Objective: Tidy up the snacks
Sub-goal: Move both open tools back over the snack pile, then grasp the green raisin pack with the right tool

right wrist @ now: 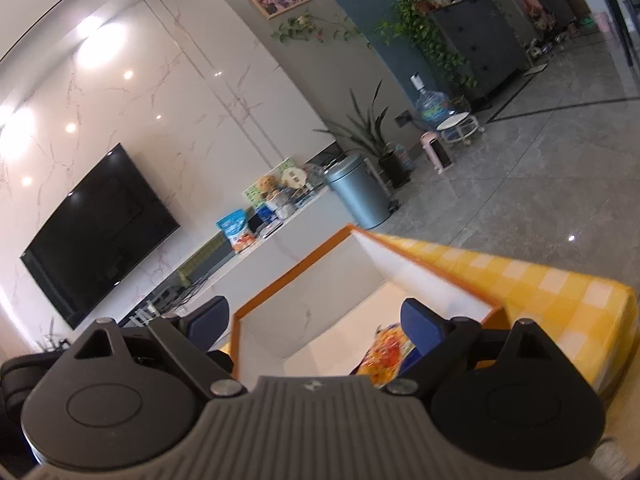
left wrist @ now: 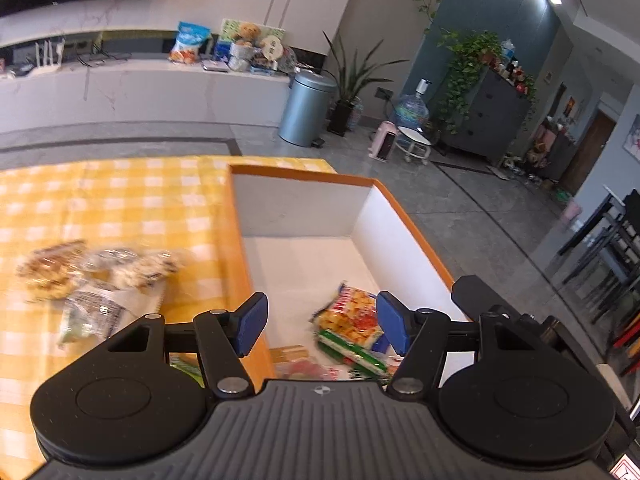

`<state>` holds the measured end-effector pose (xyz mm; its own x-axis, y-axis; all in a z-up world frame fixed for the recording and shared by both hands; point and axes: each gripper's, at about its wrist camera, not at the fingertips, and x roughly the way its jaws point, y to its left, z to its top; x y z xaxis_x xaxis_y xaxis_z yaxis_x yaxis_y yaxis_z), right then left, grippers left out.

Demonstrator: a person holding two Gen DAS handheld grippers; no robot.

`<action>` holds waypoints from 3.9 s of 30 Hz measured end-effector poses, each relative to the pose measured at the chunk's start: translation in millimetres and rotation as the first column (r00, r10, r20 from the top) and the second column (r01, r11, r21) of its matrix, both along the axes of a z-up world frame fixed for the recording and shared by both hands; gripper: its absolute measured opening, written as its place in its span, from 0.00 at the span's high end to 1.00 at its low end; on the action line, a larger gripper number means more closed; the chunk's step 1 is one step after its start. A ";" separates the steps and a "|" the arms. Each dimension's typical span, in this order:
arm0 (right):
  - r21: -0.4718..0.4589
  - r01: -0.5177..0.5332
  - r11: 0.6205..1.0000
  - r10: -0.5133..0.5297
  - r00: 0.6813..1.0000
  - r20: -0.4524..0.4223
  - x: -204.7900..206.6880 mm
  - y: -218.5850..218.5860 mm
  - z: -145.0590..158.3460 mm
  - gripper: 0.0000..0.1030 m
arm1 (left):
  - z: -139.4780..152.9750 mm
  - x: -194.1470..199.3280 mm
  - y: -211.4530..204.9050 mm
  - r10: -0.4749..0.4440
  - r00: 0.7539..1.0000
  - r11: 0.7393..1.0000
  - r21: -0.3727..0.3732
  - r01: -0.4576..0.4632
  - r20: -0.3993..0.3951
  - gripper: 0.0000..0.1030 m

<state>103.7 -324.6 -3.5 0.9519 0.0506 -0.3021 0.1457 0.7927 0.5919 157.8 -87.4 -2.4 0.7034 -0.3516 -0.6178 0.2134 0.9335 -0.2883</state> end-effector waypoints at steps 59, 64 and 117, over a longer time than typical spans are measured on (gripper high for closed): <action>-0.254 -0.085 0.963 -0.043 0.887 -0.460 42.8 194.8 -94.6 0.21 | -84.7 -32.0 246.7 0.274 0.944 0.940 -0.157 -0.303 -0.186 0.29; -0.249 -0.096 0.964 -0.024 0.898 -0.439 44.8 200.3 -96.8 0.35 | -86.9 -31.4 244.4 0.276 0.942 0.943 -0.136 -0.304 -0.193 0.29; -0.017 -0.161 0.987 0.133 0.863 -0.487 25.8 174.2 -93.1 0.54 | -96.2 -37.3 150.2 -0.066 0.997 0.976 0.212 0.058 0.033 0.30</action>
